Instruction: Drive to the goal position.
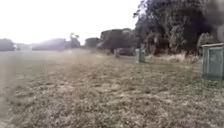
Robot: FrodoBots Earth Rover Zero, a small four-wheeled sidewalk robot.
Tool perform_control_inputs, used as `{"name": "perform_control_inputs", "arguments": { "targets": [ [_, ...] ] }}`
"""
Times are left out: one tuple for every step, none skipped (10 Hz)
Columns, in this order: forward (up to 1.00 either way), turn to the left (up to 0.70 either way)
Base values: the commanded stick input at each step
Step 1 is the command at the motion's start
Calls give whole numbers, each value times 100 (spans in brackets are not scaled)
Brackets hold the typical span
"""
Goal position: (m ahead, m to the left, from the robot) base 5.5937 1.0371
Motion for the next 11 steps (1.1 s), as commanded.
{"name": "perform_control_inputs", "arguments": {
  "targets": [
    [70, 3],
    [70, 5],
    [70, 6],
    [70, 8],
    [70, 9],
    [70, 11],
    [70, 9],
    [70, 7],
    [70, 5],
    [70, 3],
    [70, 3]
  ]
}}
